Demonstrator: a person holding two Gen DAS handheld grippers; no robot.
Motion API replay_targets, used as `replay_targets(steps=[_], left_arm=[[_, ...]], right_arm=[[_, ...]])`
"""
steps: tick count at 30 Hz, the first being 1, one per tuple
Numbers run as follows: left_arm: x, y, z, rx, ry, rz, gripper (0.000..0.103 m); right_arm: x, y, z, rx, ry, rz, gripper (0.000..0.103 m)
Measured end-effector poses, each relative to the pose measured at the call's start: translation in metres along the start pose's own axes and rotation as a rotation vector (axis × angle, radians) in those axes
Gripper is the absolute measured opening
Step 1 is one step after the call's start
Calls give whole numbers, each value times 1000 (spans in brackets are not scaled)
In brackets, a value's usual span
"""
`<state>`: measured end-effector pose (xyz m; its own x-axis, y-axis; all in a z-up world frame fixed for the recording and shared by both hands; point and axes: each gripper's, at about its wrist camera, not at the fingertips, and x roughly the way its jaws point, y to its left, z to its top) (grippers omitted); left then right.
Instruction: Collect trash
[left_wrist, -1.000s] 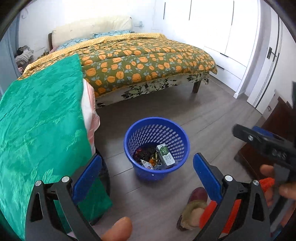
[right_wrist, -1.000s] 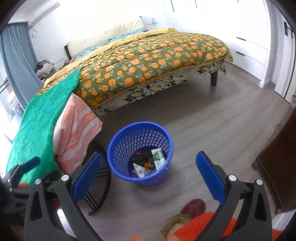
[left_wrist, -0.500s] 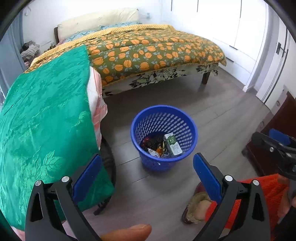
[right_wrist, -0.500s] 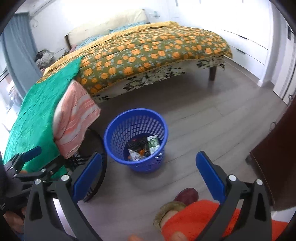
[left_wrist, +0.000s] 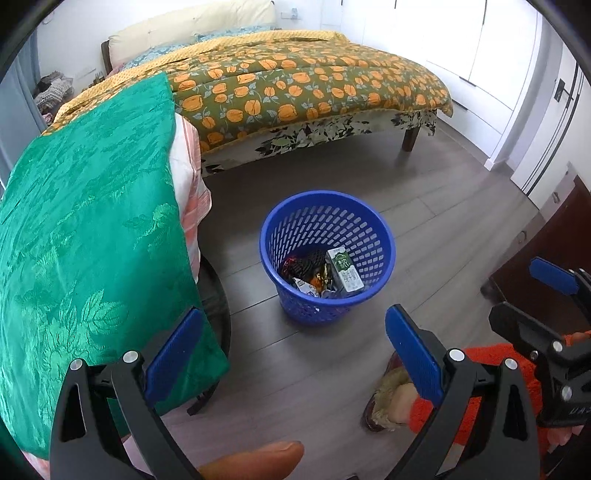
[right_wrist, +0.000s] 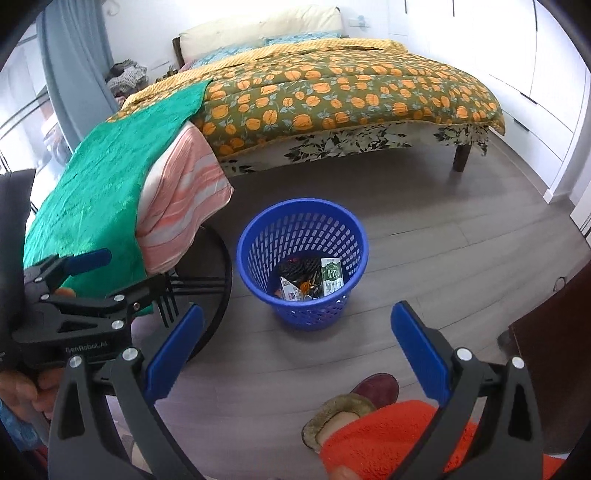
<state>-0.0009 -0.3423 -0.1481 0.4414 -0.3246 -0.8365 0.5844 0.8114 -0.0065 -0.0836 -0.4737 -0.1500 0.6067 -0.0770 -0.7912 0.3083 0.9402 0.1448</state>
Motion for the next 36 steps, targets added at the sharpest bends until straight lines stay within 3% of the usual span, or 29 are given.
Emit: replay_targets(steps=[36], left_arm=[[6, 4, -1, -4, 21, 23, 98]], right_arm=[[3, 5, -3, -13, 19, 9, 98]])
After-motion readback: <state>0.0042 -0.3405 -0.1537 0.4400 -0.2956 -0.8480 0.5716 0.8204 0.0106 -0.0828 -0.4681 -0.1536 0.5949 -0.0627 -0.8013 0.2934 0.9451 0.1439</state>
